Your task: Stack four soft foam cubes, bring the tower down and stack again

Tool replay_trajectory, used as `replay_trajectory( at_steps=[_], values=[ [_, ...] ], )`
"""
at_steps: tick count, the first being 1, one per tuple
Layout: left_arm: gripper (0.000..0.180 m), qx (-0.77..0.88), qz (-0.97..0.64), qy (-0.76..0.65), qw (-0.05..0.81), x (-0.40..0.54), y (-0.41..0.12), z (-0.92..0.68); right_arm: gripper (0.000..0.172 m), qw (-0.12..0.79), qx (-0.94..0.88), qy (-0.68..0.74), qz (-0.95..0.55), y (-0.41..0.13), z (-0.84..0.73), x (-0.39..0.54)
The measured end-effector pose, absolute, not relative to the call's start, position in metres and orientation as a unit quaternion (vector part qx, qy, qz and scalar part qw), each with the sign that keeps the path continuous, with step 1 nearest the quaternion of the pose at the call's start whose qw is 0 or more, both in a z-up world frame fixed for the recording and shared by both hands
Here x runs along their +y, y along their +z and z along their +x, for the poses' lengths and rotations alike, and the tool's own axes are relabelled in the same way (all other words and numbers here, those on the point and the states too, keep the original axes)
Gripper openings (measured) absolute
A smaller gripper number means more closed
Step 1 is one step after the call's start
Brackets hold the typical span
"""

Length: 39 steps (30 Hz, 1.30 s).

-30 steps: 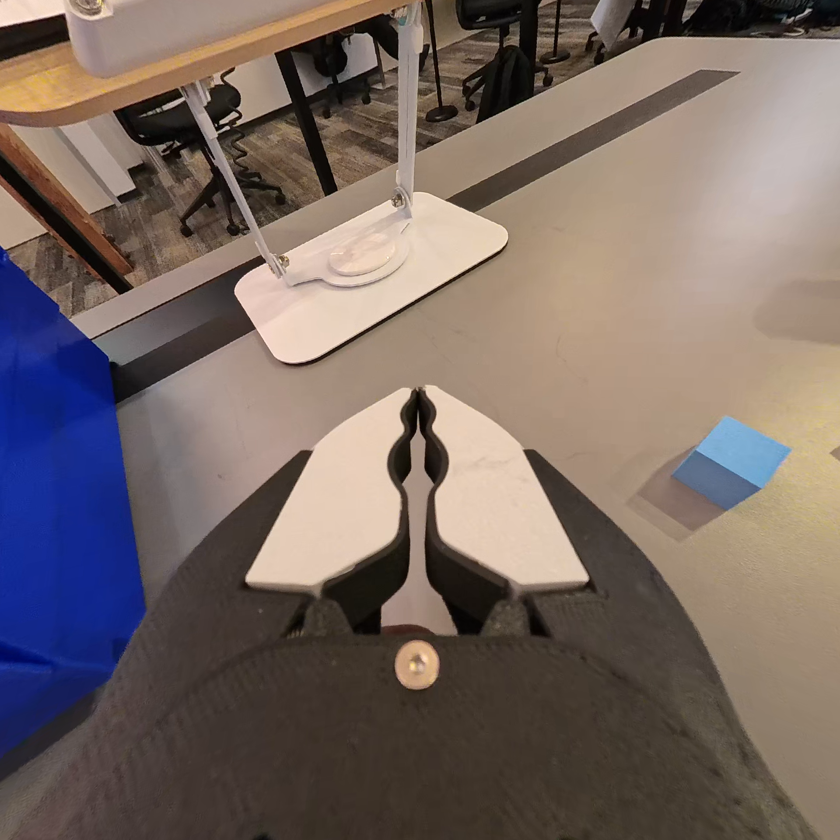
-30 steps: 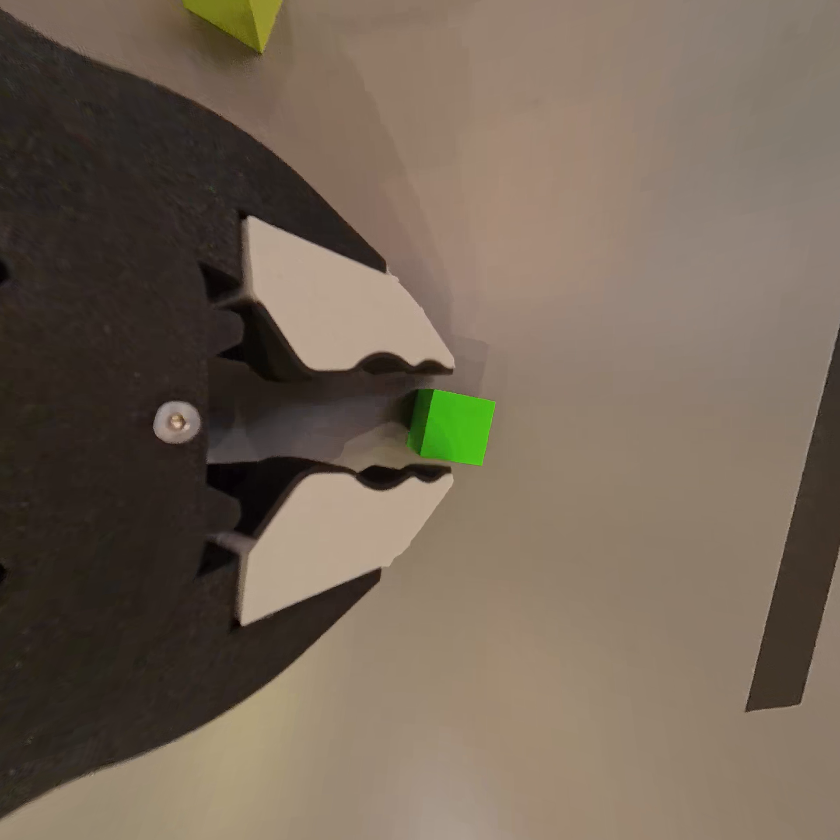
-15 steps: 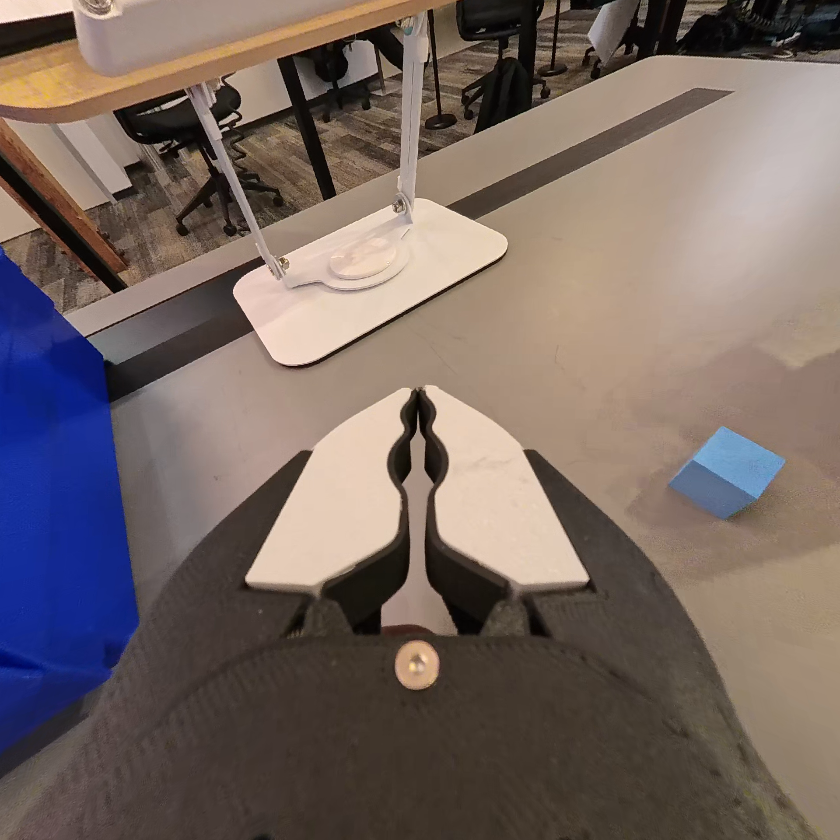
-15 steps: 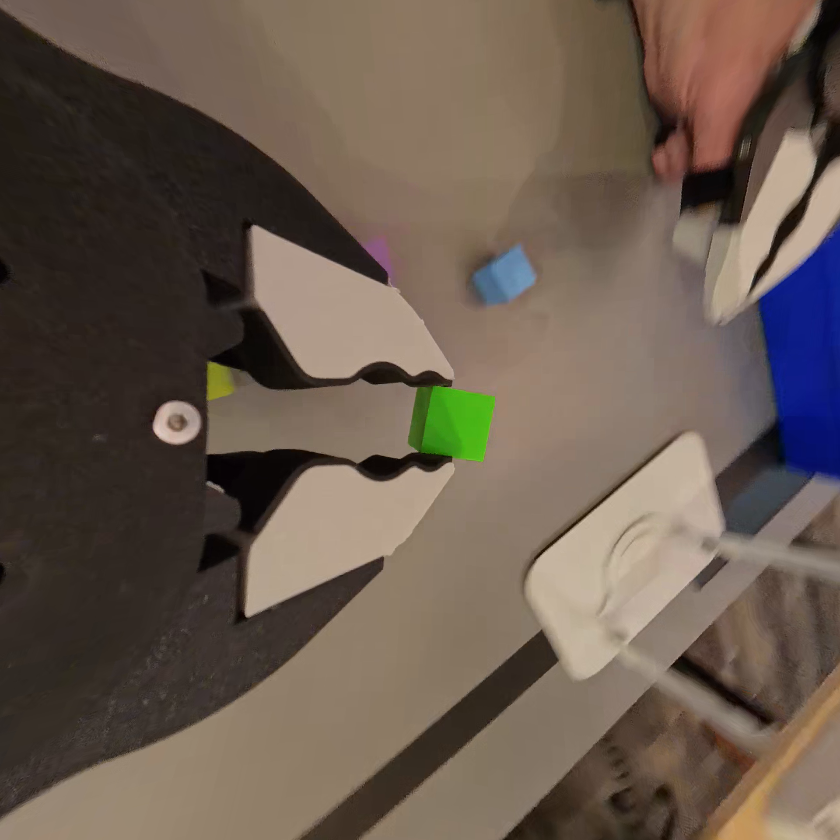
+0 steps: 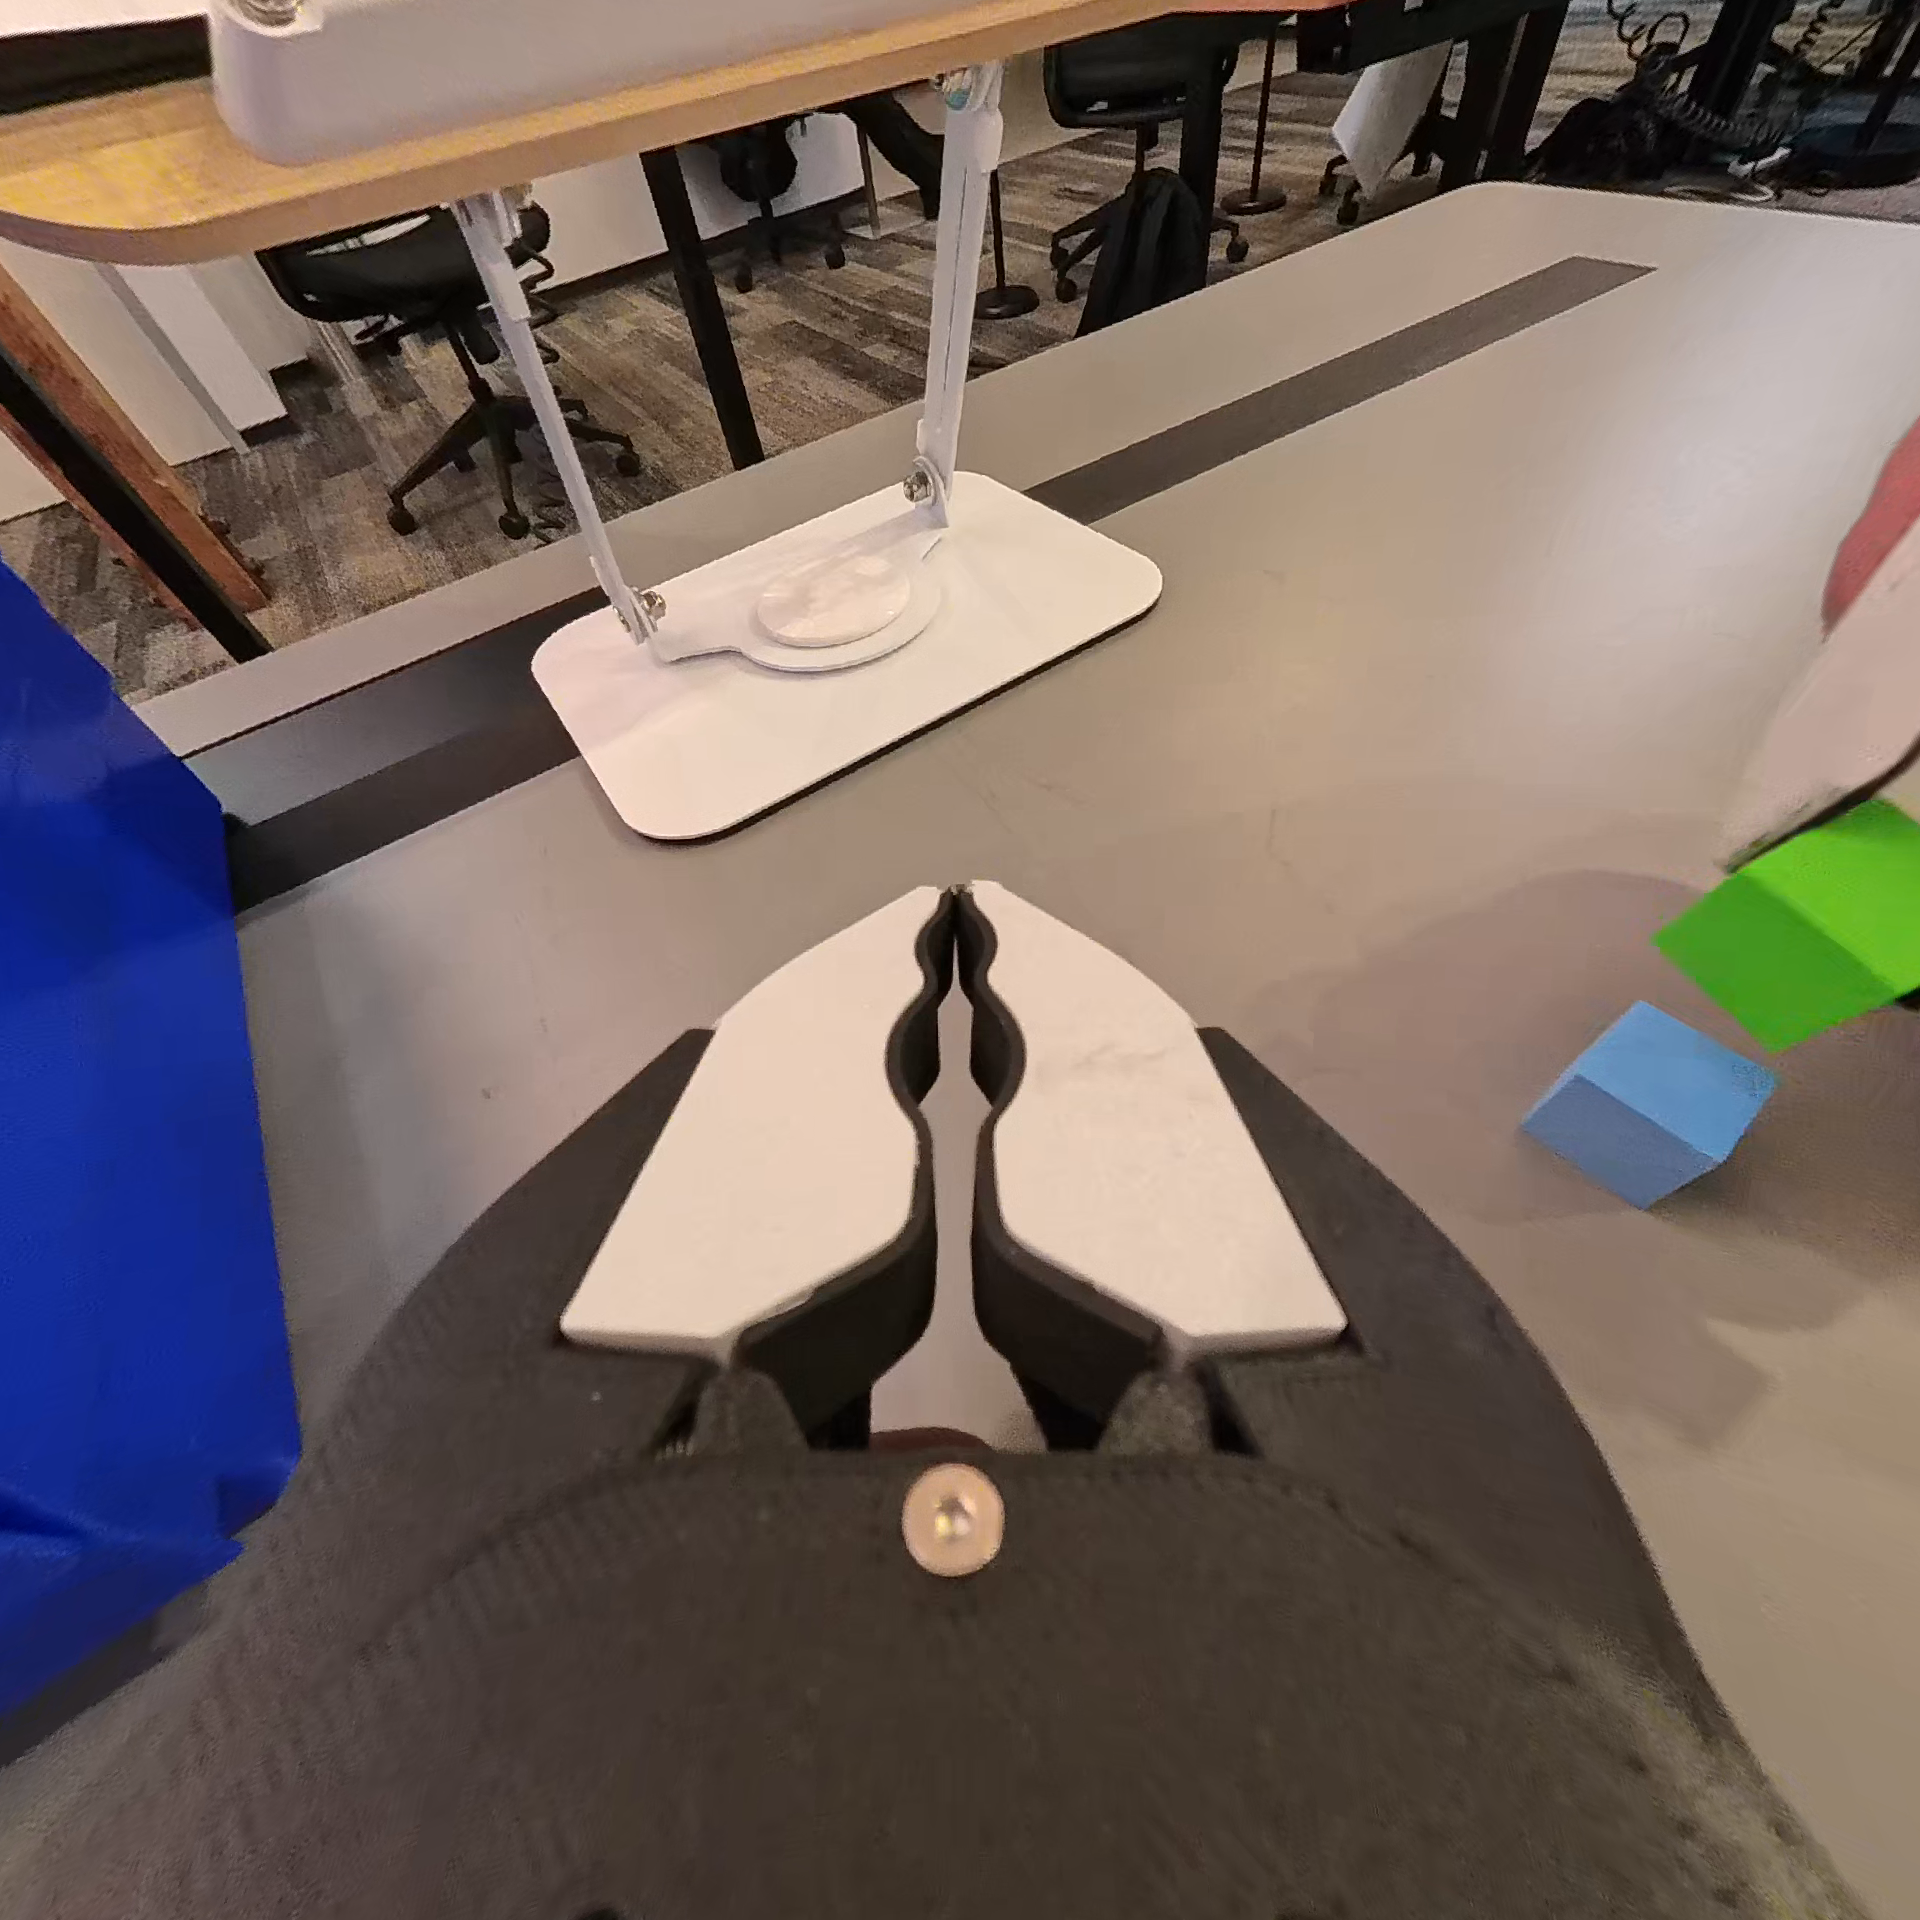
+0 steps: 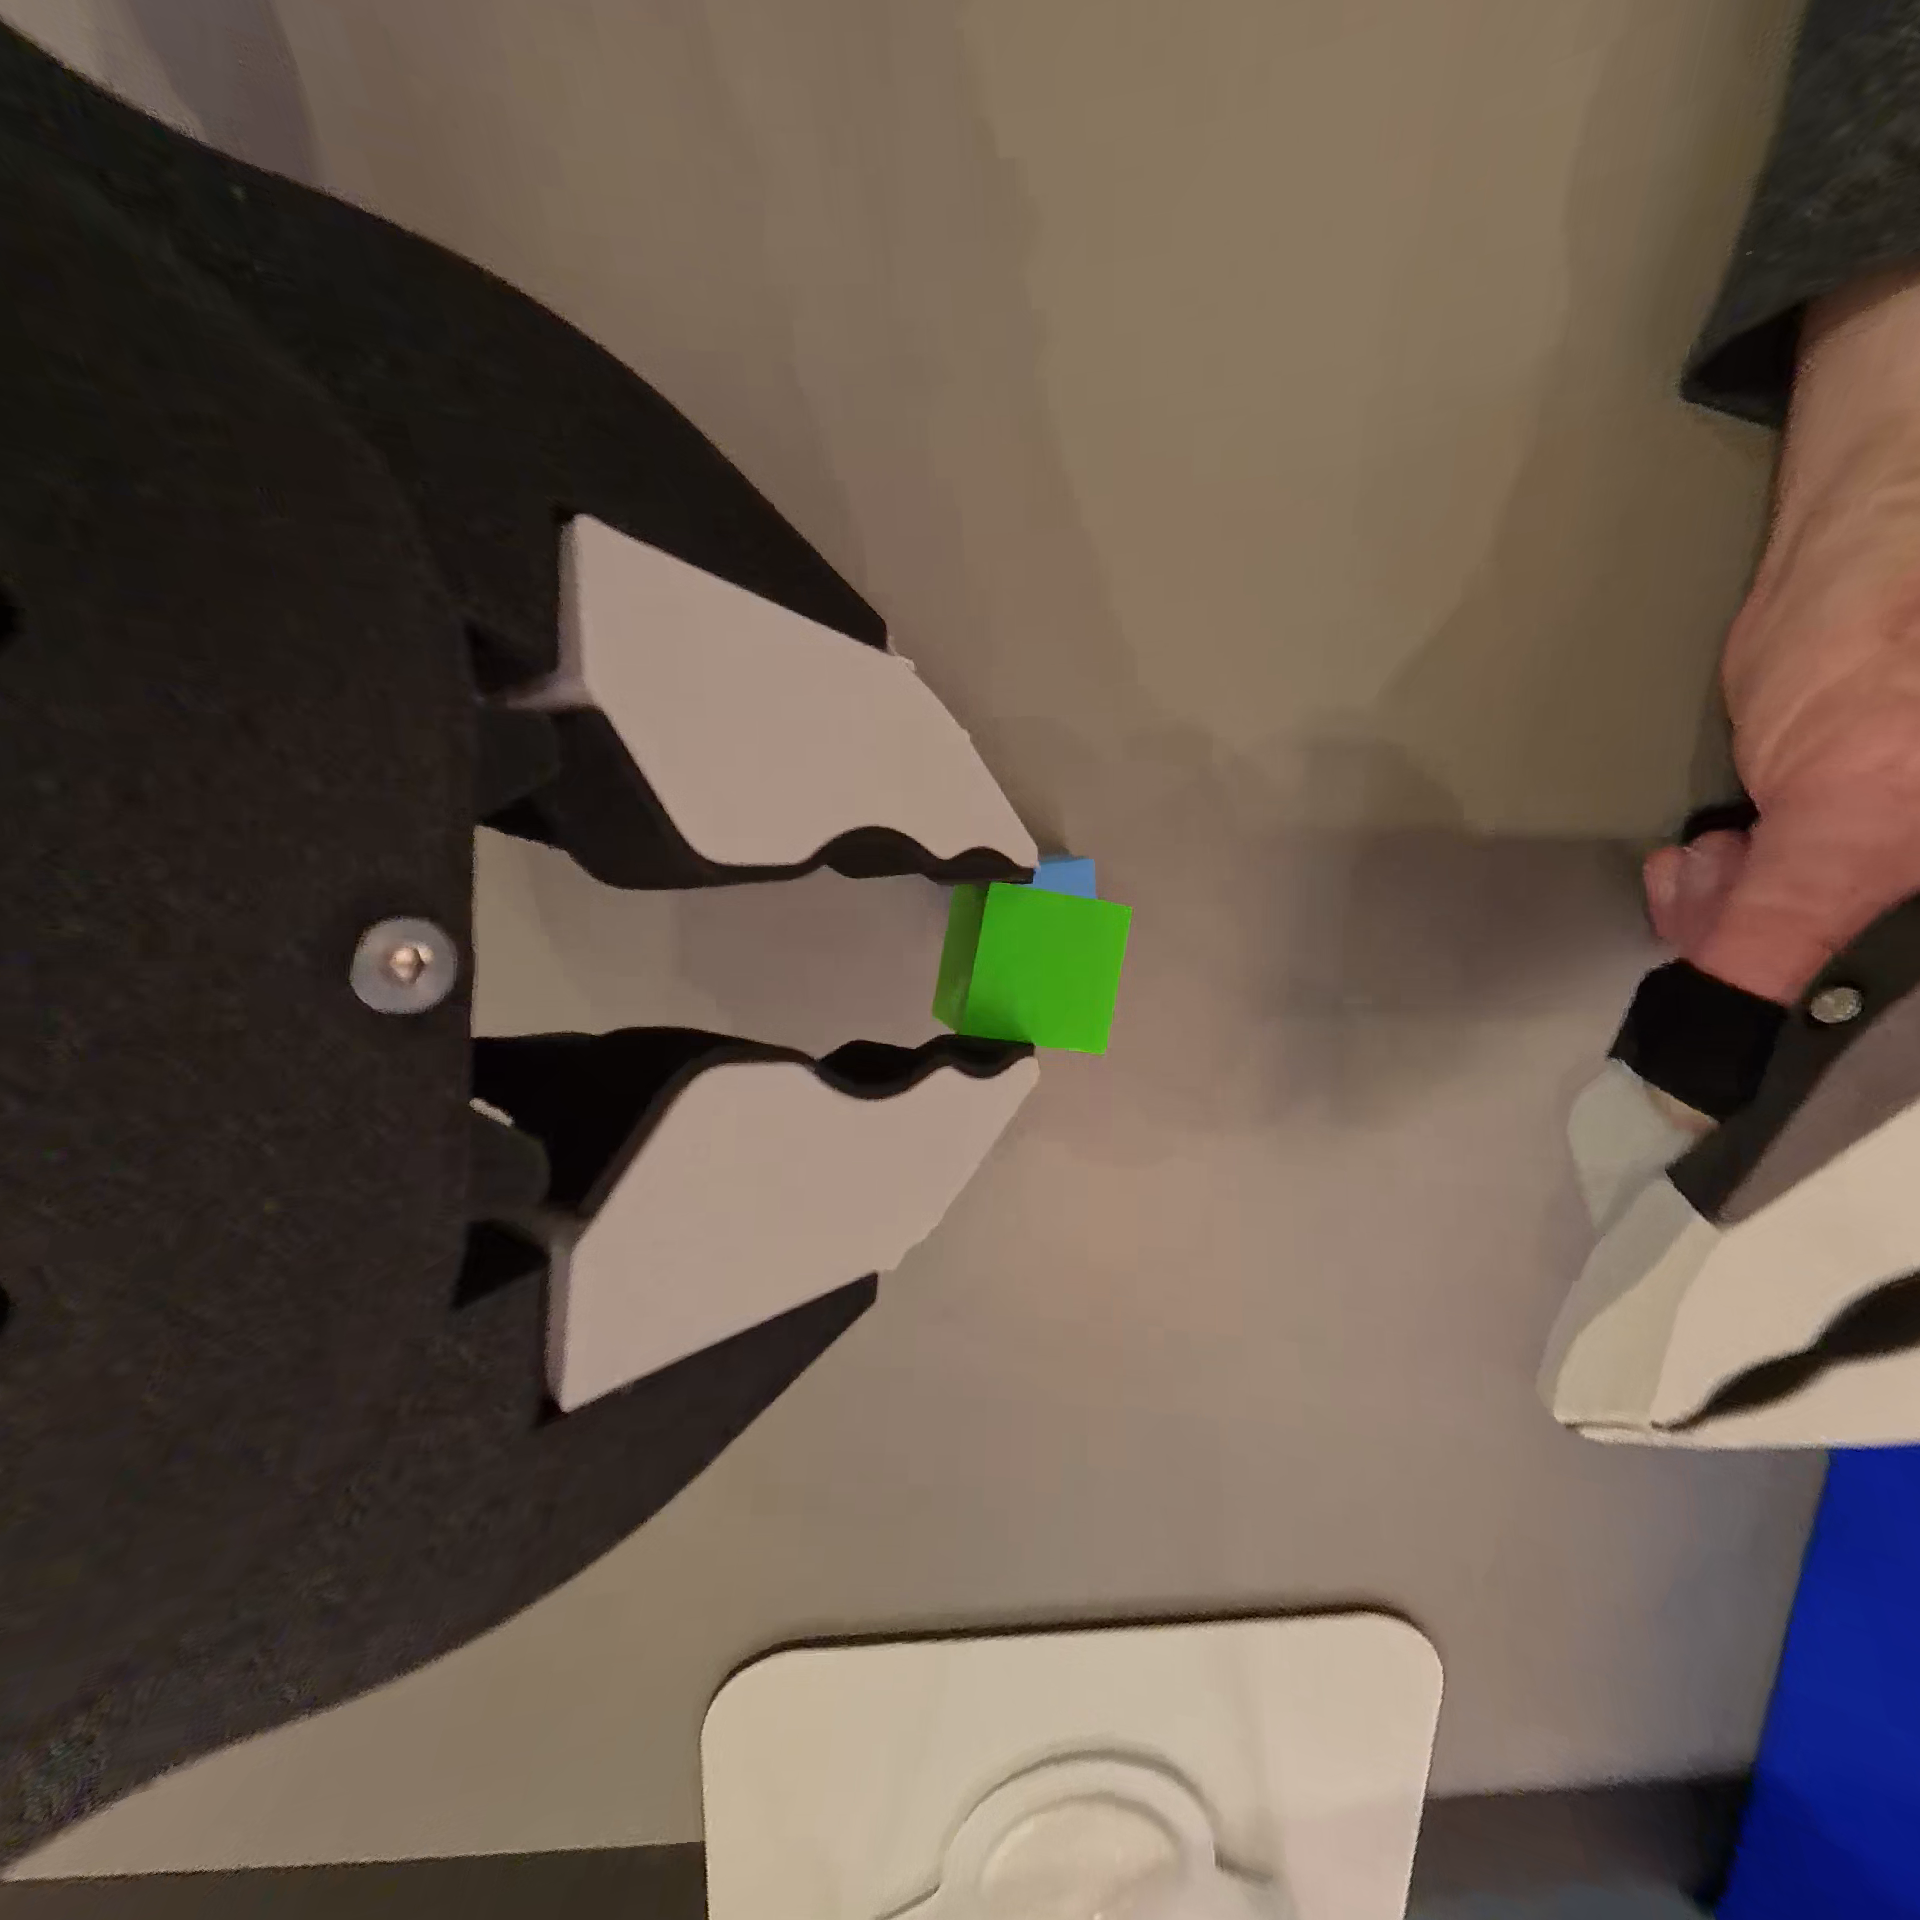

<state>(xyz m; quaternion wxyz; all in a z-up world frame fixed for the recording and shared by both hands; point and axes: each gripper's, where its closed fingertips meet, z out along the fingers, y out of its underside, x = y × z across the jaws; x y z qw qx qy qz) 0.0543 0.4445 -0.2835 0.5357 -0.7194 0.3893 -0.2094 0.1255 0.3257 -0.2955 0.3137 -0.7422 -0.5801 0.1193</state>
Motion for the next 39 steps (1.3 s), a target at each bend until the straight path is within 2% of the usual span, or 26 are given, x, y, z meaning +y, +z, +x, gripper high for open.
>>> replay_trajectory(
  at_steps=[19,39],
  values=[
    [0.000,0.392,-0.720,-0.211,0.532,0.445,-0.285,0.056,0.027,0.286,-0.626,0.193,-0.699,-0.309,0.112,0.322],
    [0.000,0.394,-0.720,-0.211,0.530,0.445,-0.285,0.057,0.027,0.277,-0.635,0.210,-0.690,-0.317,0.115,0.323]
  ],
)
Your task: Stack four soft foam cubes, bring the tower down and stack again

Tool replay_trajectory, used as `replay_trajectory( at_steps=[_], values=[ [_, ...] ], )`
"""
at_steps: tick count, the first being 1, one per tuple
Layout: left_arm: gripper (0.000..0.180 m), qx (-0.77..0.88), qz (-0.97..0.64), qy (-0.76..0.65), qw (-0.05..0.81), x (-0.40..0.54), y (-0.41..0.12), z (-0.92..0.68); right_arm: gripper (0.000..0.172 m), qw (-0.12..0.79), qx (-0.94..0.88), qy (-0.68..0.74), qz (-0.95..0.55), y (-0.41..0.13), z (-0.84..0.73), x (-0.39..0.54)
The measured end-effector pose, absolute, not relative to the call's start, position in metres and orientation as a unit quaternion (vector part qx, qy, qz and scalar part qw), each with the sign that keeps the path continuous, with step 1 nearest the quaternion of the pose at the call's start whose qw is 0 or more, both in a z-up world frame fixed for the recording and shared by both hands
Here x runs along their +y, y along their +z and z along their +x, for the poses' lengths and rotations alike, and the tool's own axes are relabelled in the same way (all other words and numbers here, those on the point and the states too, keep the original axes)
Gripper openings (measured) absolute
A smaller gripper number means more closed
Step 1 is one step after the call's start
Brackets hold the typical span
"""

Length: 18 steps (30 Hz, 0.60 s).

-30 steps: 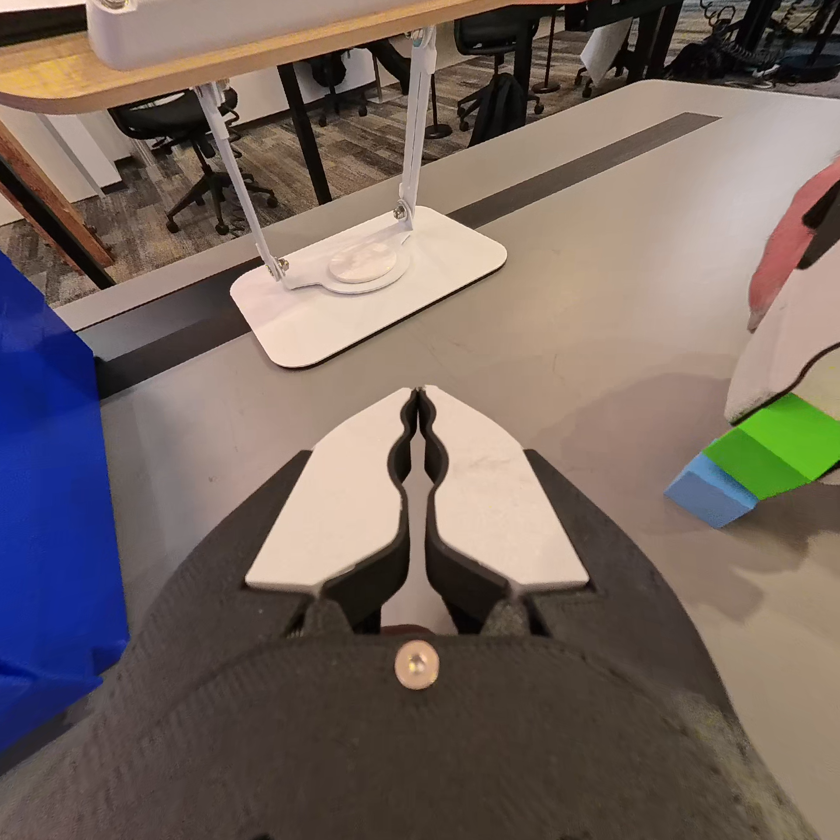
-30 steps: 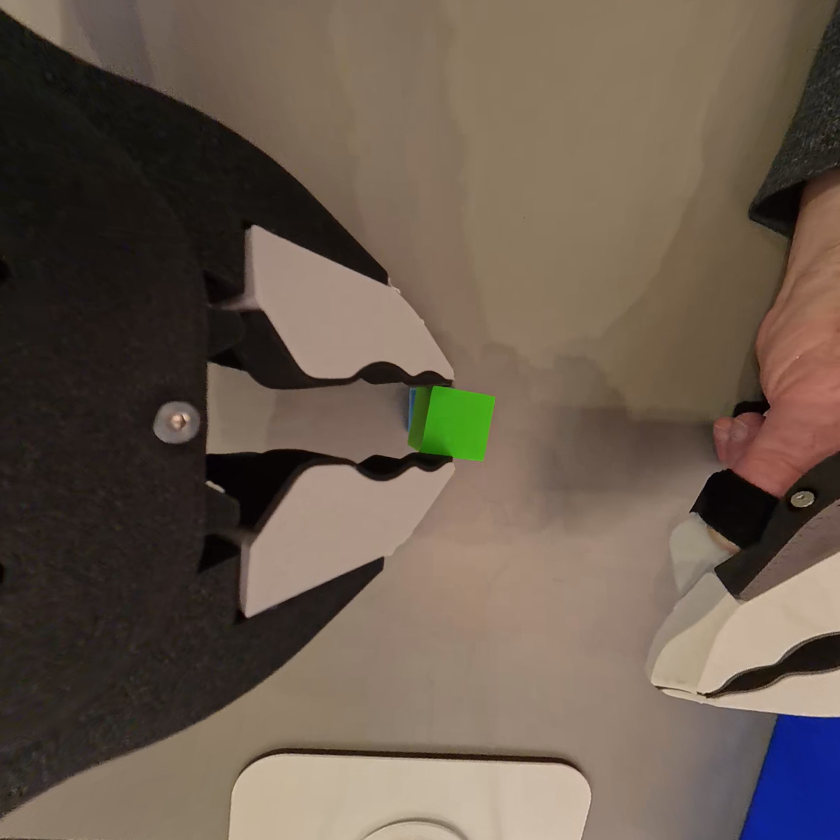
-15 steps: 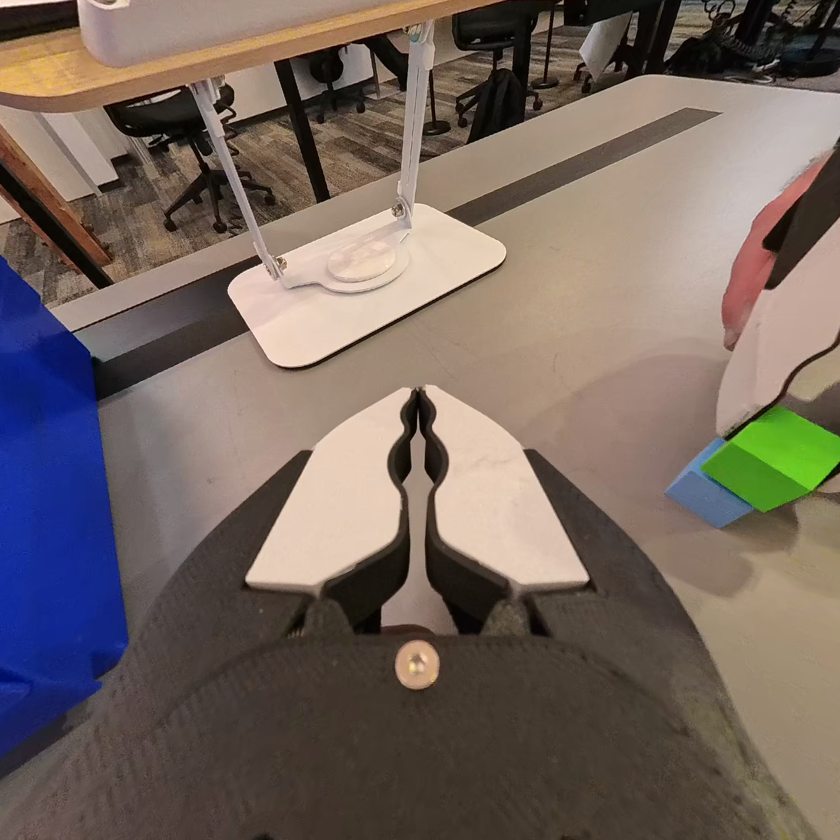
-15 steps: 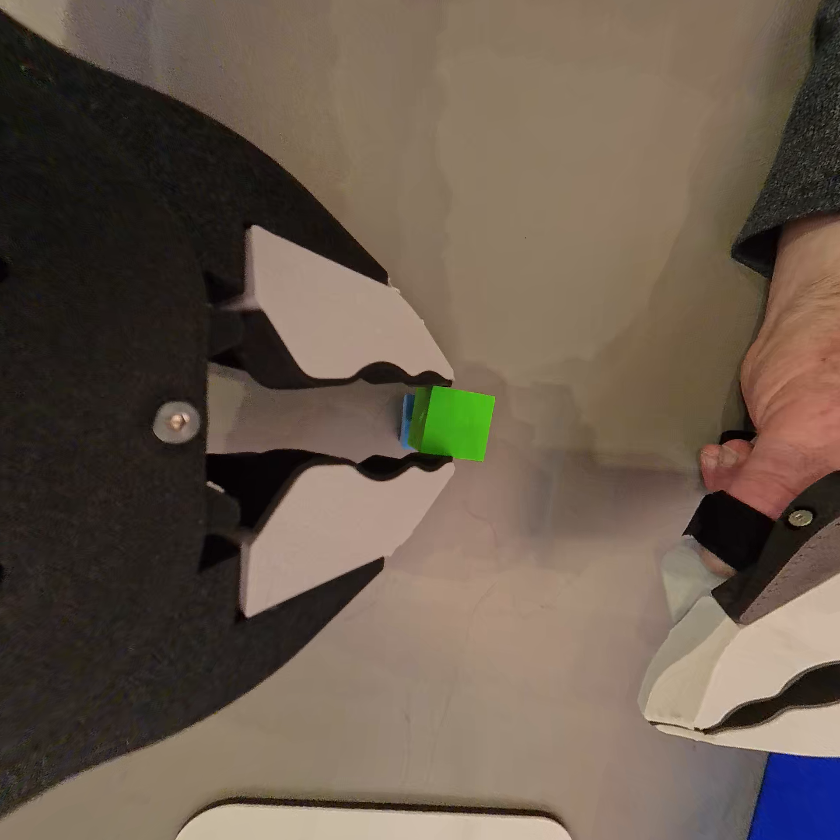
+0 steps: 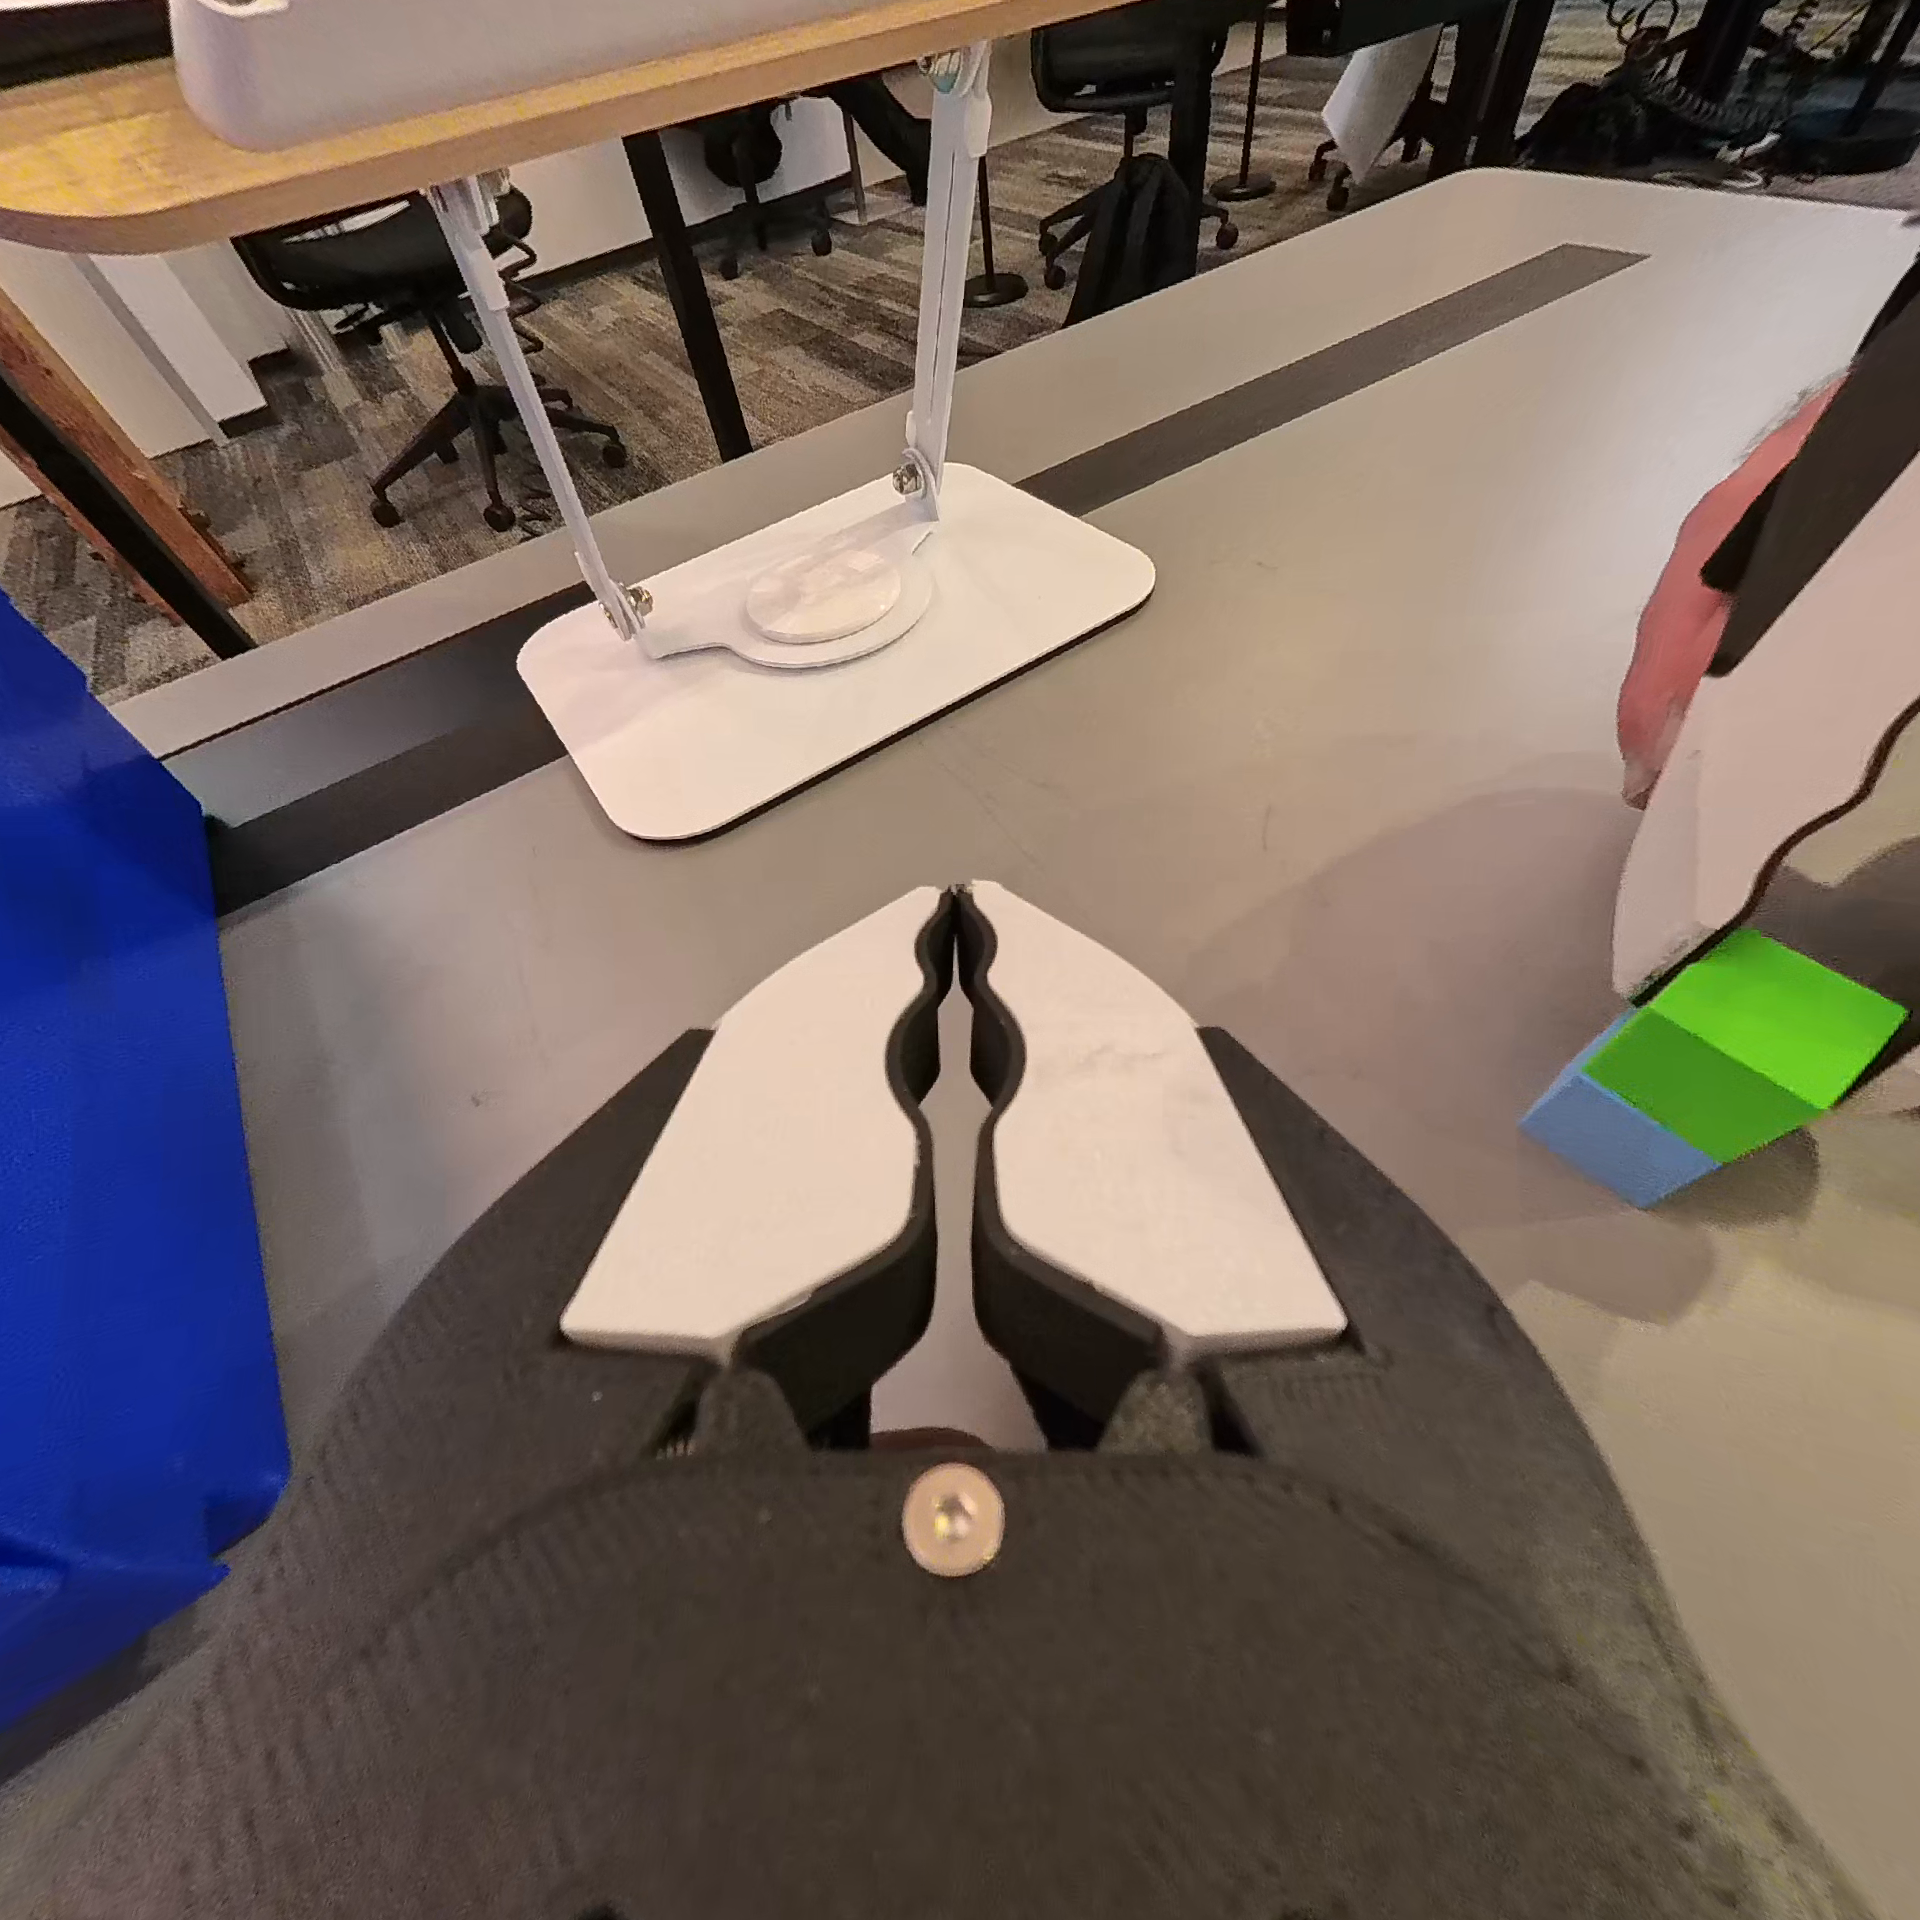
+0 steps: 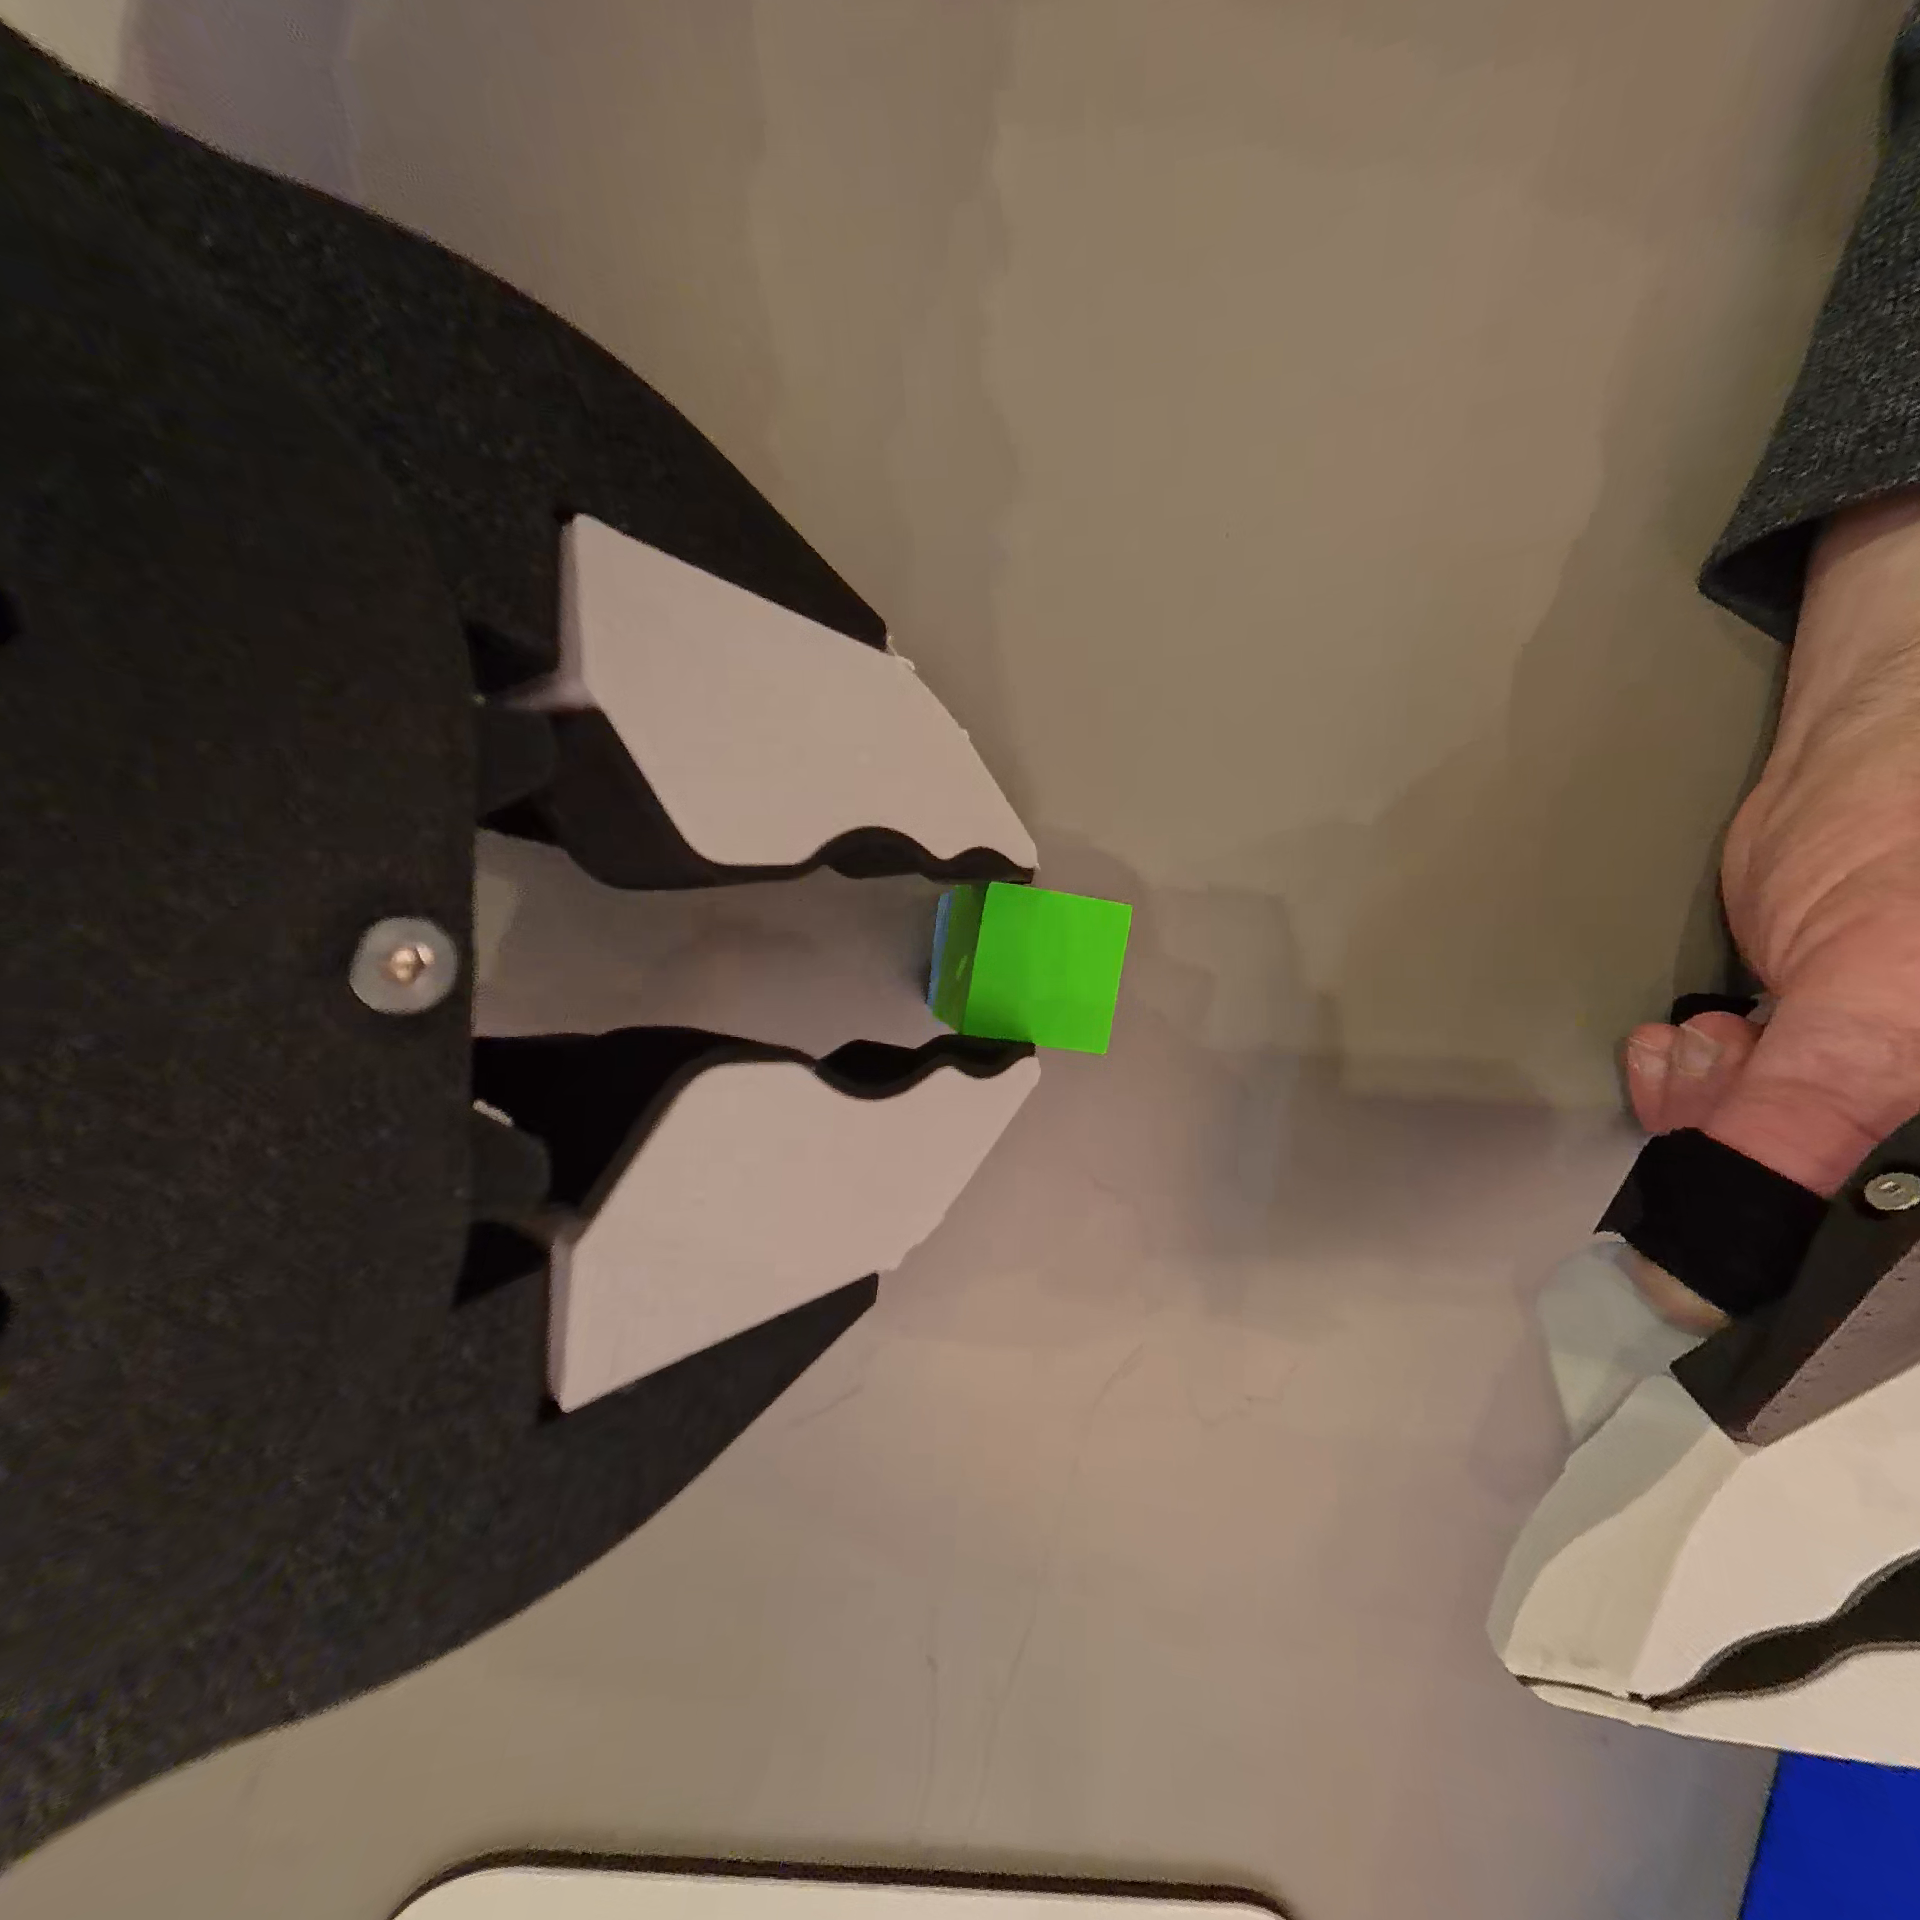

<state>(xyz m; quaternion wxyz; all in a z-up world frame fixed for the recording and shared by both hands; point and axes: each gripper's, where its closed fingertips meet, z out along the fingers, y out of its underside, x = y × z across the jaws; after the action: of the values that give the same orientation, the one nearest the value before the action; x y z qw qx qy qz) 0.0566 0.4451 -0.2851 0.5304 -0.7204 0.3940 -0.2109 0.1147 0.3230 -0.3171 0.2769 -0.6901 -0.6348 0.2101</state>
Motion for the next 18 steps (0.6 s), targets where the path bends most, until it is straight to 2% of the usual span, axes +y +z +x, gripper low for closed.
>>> replay_trajectory(
  at_steps=[7,13,18],
  values=[
    [0.000,0.397,-0.721,-0.209,0.529,0.445,-0.286,0.057,0.028,0.271,-0.637,0.206,-0.692,-0.318,0.117,0.323],
    [0.000,0.397,-0.720,-0.210,0.528,0.445,-0.286,0.057,0.046,0.258,-0.633,0.187,-0.705,-0.322,0.120,0.324],
    [0.000,0.396,-0.721,-0.212,0.528,0.445,-0.286,0.057,0.056,0.281,-0.602,0.150,-0.733,-0.297,0.140,0.322]
  ],
)
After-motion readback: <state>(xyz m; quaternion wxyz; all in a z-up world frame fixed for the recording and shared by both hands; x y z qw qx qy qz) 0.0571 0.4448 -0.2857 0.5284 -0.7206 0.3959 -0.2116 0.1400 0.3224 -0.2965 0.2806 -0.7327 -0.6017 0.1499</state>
